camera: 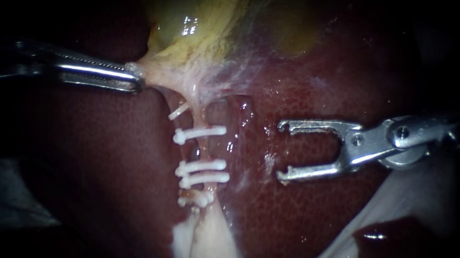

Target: Going back third clip right tube

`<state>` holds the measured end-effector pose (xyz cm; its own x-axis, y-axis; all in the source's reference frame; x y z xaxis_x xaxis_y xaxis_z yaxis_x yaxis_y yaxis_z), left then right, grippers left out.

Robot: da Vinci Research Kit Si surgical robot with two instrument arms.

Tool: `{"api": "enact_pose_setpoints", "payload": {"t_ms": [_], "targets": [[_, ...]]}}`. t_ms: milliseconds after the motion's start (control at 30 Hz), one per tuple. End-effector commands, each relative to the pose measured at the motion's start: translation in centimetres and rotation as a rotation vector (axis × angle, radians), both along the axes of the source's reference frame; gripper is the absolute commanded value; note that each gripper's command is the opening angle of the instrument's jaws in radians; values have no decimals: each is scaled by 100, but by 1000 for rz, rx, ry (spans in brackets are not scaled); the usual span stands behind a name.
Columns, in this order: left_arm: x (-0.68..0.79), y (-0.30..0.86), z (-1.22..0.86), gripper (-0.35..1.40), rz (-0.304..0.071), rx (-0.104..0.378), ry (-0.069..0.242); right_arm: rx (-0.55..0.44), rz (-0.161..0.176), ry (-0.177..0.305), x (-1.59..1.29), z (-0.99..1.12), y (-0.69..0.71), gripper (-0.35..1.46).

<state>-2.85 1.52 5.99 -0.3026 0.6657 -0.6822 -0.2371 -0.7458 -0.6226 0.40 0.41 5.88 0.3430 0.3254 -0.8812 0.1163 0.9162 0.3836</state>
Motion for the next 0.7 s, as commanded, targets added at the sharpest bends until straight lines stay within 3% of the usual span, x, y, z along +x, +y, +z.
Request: {"api": "enact_pose_setpoints", "payload": {"t_ms": [33, 233, 533, 700], "targets": [[-2, -1, 4, -35, -1, -2, 1, 2, 1, 0, -1, 0, -1, 50], [-16, -8, 27, -35, -2, -12, 4, -3, -1, 1, -1, 0, -1, 50], [-40, -6, 63, -35, 14, -10, 13, -3, -2, 2, -2, -1, -1, 50], [-42, -8, 65, -35, 16, -4, 14, -3, -2, 2, -3, -1, -2, 50]]}}
